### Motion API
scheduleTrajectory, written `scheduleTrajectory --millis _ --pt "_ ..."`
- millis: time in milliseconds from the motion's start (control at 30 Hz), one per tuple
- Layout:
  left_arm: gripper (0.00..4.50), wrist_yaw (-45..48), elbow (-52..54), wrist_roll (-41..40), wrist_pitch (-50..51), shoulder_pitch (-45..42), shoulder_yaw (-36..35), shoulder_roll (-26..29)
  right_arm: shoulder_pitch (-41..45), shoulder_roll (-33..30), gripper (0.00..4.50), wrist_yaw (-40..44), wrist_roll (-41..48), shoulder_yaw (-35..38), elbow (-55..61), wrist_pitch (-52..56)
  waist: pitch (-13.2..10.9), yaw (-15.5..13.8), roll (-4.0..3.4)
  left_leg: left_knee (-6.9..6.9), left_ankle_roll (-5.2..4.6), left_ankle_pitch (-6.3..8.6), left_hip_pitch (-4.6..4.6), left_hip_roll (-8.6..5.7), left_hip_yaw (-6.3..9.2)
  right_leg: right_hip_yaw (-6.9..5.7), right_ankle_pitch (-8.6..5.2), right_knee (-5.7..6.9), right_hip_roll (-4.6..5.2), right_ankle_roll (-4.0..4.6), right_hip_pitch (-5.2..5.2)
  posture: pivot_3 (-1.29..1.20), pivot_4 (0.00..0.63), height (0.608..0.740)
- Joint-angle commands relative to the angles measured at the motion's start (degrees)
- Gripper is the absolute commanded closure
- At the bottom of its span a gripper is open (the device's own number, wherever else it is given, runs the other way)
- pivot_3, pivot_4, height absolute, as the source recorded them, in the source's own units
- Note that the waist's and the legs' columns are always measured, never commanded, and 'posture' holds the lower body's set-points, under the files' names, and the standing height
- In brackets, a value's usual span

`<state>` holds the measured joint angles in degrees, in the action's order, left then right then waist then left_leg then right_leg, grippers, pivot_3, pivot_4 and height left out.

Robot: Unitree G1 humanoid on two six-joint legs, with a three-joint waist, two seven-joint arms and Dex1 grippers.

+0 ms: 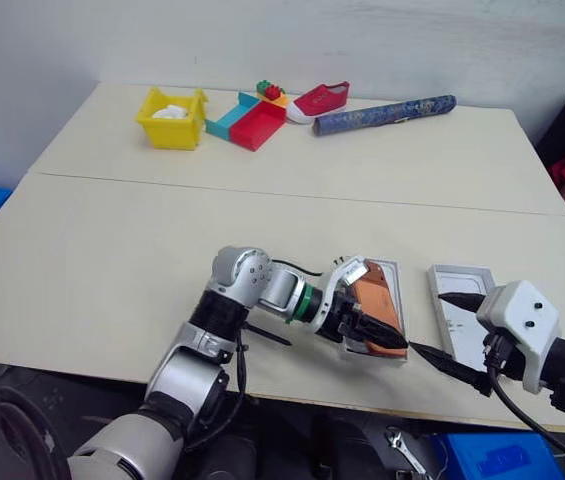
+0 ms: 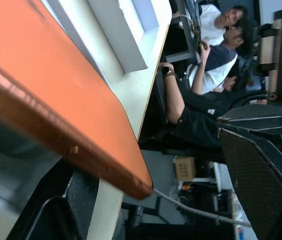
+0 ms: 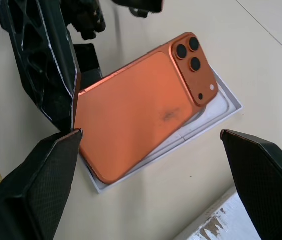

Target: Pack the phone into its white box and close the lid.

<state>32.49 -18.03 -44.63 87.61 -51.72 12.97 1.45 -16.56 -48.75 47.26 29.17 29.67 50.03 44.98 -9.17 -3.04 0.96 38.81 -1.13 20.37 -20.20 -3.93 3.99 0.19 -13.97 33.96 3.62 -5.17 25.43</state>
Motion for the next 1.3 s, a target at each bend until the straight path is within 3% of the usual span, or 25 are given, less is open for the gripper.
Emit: scheduleTrajectory --millis 33,400,733,900,1000,1133,1300 --pt "0.71 6.5 2.4 1.5 -4.6 -2.2 4.6 2.4 0.4 0.1 0.00 -1.2 0.2 -0.2 0.6 -1.2 0.0 0.0 0.00 0.00 0.00 0.00 0.00 0.00 0.00 0.00 0.00 0.00 0.00 0.00 0.00 0.00 0.150 0.740" --pt "0.71 16.0 1.0 4.0 -7.2 -5.7 7.5 7.0 -0.1 0.2 0.00 -2.2 0.1 -0.9 -0.1 -2.3 0.0 0.0 -0.02 0.05 -0.07 0.03 -0.05 0.01 0.01 0.01 0.00 -0.03 0.00 0.01 0.00 0.00 0.150 0.740" --pt "0.71 24.0 11.4 5.9 -13.6 -2.6 10.4 19.2 0.0 -0.2 0.00 -1.9 0.2 -0.3 -1.3 -3.0 0.0 0.3 -0.06 0.09 -0.08 0.02 -0.03 0.03 0.01 0.05 -0.01 0.03 -0.02 0.02 0.00 0.00 0.150 0.740" --pt "0.71 27.8 18.3 10.7 -28.9 2.5 9.0 25.5 -0.8 0.3 0.00 -3.7 1.0 0.4 -0.2 -0.7 0.0 0.2 -0.08 0.09 -0.09 0.02 -0.03 0.05 0.01 0.07 -0.01 0.02 -0.02 0.04 0.01 0.00 0.150 0.740" --pt "0.71 30.3 20.4 13.2 -40.6 5.8 6.1 27.1 0.1 2.8 0.00 -9.3 3.6 2.1 1.5 6.0 0.0 0.0 -0.08 0.10 -0.10 0.03 -0.06 0.05 0.01 0.07 -0.01 0.00 0.00 0.05 0.01 0.00 0.150 0.740" --pt "0.04 39.6 21.0 13.7 -52.3 8.5 2.9 31.4 1.3 8.5 0.00 -19.5 4.1 2.2 4.2 14.9 0.0 -0.1 -0.09 0.13 -0.14 0.05 -0.09 0.08 0.03 0.05 -0.02 -0.03 0.00 0.10 0.02 0.00 0.150 0.740" --pt "0.04 42.8 20.1 17.9 -64.4 11.2 1.6 32.5 4.5 16.6 0.00 -30.3 1.9 -1.2 3.6 20.7 0.0 0.0 -0.13 0.16 -0.21 0.06 -0.09 0.08 0.01 0.07 -0.01 -0.03 0.01 0.12 0.00 0.00 0.150 0.740"
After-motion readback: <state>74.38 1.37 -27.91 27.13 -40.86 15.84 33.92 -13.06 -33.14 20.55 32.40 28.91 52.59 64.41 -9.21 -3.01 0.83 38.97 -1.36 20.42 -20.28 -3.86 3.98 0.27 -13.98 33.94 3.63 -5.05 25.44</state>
